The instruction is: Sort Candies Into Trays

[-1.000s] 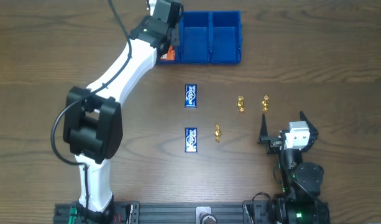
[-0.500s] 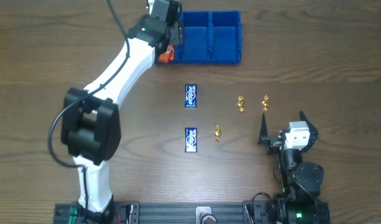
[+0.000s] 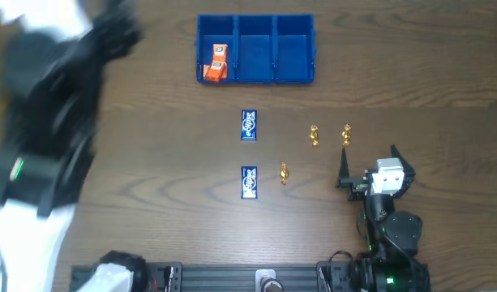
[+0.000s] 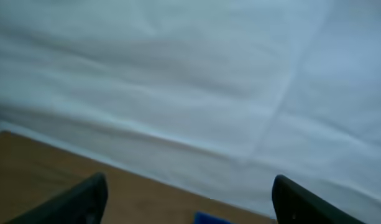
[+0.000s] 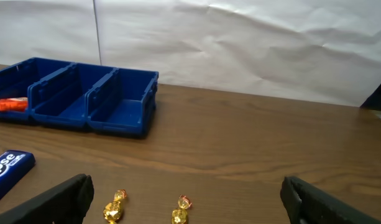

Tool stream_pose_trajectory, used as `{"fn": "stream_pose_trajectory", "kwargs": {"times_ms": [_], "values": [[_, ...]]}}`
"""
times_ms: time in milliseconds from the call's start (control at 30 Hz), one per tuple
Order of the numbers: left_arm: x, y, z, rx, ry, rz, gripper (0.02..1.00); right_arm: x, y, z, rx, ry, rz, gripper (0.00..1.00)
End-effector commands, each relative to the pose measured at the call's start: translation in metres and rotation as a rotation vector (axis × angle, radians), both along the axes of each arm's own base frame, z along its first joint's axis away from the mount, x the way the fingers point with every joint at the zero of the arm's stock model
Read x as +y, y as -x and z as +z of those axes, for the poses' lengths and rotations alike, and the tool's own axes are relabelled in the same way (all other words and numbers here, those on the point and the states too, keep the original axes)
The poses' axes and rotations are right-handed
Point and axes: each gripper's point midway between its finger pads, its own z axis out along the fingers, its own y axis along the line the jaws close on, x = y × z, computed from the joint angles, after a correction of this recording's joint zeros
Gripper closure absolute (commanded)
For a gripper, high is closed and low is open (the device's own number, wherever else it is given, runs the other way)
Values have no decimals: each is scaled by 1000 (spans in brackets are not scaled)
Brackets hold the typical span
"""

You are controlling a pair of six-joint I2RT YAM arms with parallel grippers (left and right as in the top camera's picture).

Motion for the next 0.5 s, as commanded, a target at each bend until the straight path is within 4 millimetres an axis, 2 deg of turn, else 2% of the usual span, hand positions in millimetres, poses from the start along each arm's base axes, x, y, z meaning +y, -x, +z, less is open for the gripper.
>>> {"fn": "stream_pose_trajectory", "kwargs": {"times_ms": [33, 100, 233, 500], "values": [[34, 35, -54, 20, -61, 32, 152, 1, 0, -2, 1, 10, 4, 3], [39, 54, -63, -9, -89, 39, 156, 1, 0, -2, 1, 10, 4, 3], [34, 79, -88, -47, -171, -7, 117, 1, 0, -2, 1, 10, 4, 3], [28, 99, -156, -126, -207, -70, 18, 1, 0, -2, 1, 10, 4, 3]]}}
